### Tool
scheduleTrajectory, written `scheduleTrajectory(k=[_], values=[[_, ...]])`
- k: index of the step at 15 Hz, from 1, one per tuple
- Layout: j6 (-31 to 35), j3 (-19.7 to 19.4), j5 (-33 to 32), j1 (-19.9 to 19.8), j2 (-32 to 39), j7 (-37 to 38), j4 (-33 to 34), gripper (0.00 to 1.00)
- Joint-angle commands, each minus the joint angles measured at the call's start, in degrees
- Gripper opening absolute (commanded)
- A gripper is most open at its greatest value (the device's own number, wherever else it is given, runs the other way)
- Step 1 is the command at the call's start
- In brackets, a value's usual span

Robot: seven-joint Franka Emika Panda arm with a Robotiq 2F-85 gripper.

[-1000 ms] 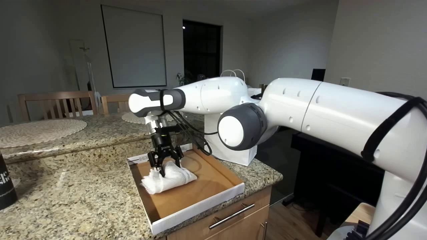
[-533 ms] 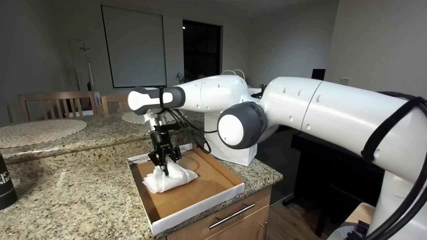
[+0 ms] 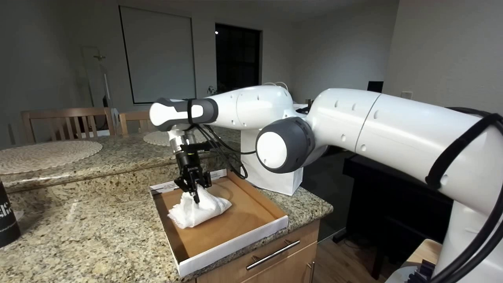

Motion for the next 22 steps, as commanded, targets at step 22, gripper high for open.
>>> scheduleTrajectory(k=[22], values=[[7.15, 3.32, 7.03, -7.91, -28.55, 13.33, 1.46, 0.09]])
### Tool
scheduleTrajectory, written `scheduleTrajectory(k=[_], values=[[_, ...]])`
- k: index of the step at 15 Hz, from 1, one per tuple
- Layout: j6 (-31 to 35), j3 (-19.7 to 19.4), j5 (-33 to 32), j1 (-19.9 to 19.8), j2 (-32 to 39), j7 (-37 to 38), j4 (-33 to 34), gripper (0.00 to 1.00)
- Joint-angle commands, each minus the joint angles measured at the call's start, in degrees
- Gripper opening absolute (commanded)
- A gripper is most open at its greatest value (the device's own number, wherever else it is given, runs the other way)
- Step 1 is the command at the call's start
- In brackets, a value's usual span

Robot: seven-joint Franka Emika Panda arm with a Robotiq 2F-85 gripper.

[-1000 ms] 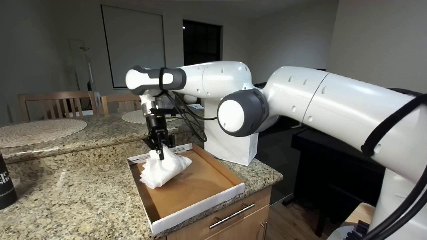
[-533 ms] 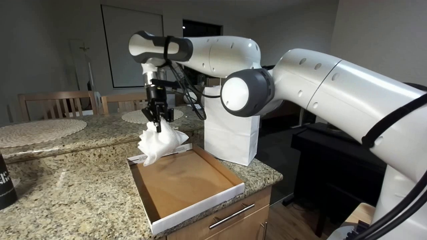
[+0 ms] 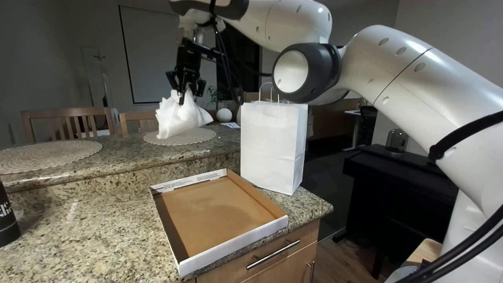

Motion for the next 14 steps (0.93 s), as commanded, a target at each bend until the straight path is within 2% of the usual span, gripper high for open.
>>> scheduleTrajectory(k=[1, 5, 9, 14], values=[[1.83, 1.34, 3.35, -3.78, -5.38, 5.31, 0.05, 0.09], [3.7, 1.86, 6.59, -9.59, -10.97, 8.94, 0.22, 0.08], [5.9, 1.7, 9.69, -17.03, -15.6, 11.46, 0.3, 0.08], [1.51, 0.01, 10.02, -27.73, -20.49, 10.43, -0.97, 0.08]])
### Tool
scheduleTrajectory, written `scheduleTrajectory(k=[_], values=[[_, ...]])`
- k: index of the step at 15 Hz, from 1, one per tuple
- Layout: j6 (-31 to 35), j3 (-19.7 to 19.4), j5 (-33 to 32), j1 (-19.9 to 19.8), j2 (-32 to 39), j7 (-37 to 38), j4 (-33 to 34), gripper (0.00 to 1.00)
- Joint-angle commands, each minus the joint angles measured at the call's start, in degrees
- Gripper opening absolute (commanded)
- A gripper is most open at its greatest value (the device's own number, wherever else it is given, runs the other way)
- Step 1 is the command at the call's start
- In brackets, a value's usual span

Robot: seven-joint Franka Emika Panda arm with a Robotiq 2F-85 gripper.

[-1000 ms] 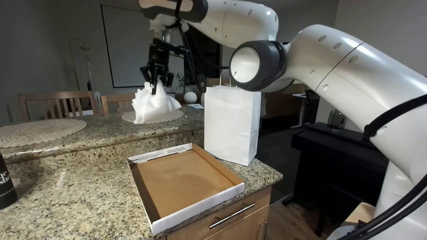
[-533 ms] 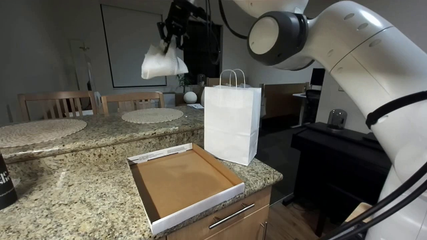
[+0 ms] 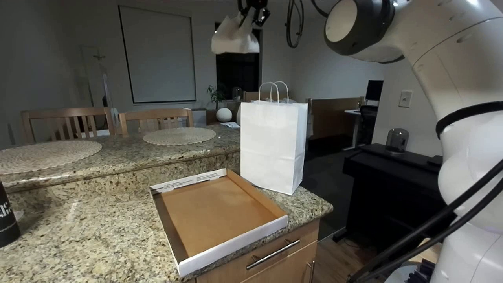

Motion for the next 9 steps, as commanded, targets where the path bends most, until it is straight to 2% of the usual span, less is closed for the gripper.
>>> scheduleTrajectory(k=[1, 3, 6, 8, 9], values=[[-5.98, -1.45, 1.06, -7.17, -3.73, 0.36, -1.93, 0.08], [-13.64, -3.37, -0.27, -11.31, -5.12, -2.05, -3.12, 0.08], [-24.0, -6.64, -2.34, -16.57, -5.25, -10.35, -4.56, 0.09], [-28.13, -9.14, -5.37, -17.89, -3.77, -17.48, -5.06, 0.09], [-30.78, -10.12, -7.18, -17.86, -1.48, -20.5, -2.46, 0.09]])
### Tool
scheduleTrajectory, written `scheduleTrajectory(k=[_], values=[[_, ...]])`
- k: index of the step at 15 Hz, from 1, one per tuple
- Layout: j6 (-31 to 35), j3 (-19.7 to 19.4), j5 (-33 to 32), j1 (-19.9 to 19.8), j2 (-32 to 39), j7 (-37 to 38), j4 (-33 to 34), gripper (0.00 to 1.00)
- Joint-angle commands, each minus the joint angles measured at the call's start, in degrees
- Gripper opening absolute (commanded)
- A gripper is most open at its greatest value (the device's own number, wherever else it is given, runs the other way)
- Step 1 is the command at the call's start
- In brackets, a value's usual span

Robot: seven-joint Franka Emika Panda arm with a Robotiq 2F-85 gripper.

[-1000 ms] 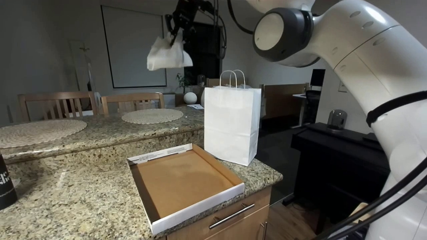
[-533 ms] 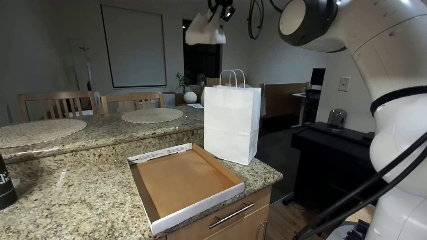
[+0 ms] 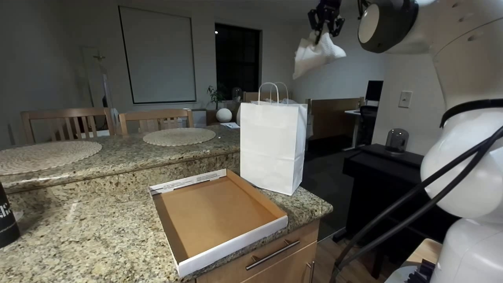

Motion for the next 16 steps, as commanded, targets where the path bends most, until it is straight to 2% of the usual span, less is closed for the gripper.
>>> scheduleTrajectory(k=[1, 3, 5, 7, 16], values=[[-7.49, -3.1, -5.98, 0.08, 4.02, -10.91, 2.47, 0.09], [-6.8, -3.63, -9.01, 1.23, 3.79, -17.37, -0.33, 0.09], [-0.91, -1.33, -5.26, 0.14, 4.92, -18.81, 1.2, 0.09], [1.7, 0.33, -3.04, 0.03, 4.44, -20.41, 0.4, 0.09], [2.19, 4.55, -0.18, 3.01, 3.68, -28.05, 1.28, 0.08]])
